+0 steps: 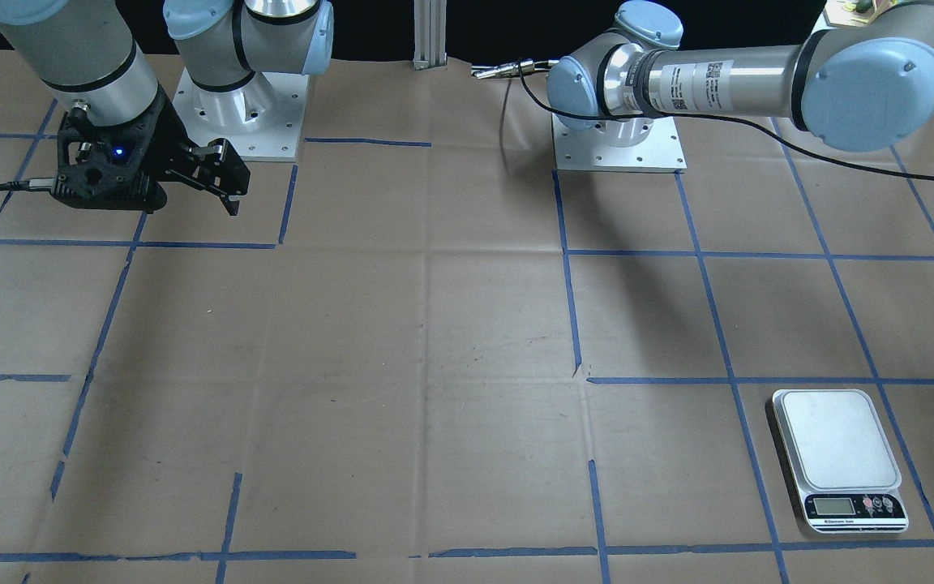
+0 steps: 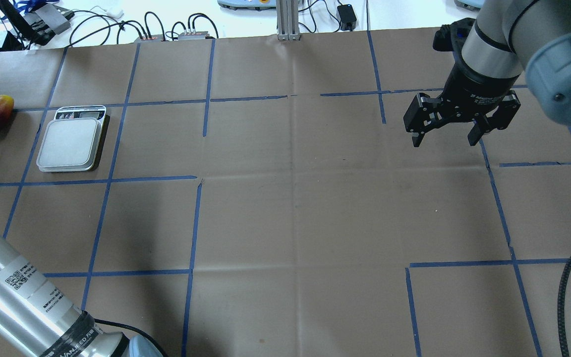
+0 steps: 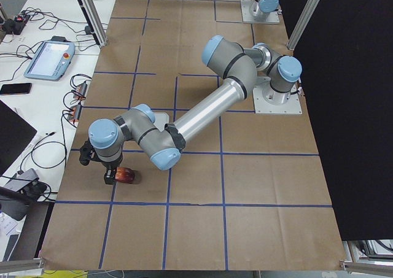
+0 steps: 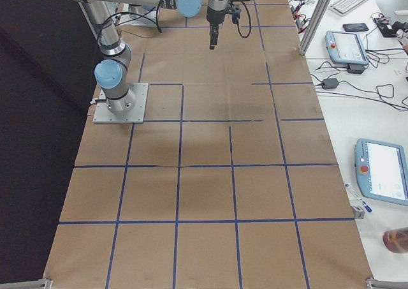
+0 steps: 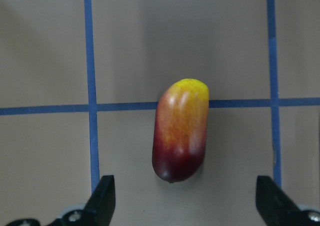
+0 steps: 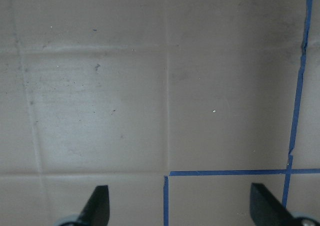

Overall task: Weigh mango
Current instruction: 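Lower the left gripper over the red-yellow mango, then close the left gripper on the mango and lift it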

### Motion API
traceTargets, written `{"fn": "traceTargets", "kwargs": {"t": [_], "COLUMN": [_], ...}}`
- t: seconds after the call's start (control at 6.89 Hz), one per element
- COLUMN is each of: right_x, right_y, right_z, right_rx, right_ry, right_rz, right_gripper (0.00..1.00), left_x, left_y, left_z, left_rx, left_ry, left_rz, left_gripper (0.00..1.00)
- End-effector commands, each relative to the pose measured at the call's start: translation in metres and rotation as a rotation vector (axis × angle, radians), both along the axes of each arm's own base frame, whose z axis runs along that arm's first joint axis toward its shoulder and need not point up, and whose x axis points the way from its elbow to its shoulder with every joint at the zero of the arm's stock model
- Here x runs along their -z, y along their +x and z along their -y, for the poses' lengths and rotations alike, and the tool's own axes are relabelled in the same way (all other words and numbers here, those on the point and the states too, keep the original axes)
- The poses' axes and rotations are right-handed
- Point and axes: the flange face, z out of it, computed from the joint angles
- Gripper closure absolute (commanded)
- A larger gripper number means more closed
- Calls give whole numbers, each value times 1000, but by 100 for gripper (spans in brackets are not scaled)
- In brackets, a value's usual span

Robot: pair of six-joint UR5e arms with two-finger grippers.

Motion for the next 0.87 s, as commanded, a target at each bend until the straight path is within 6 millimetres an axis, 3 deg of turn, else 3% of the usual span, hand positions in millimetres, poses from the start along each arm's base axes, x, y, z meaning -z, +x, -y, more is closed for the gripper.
{"fn": "traceTargets", "kwargs": {"t": [0.0, 0.73], "right_x": [0, 0], "right_y": [0, 0], "right_z": [0, 0], "right_rx": [0, 0], "right_ry": [0, 0], "right_rz": [0, 0], "right_gripper": [0, 0], "left_x": [43, 111], "left_y": [2, 5], "left_z": [10, 13], "left_rx": [0, -2], "left_ry": [14, 74], "left_rz": [-51, -98], "left_gripper": [1, 1]}}
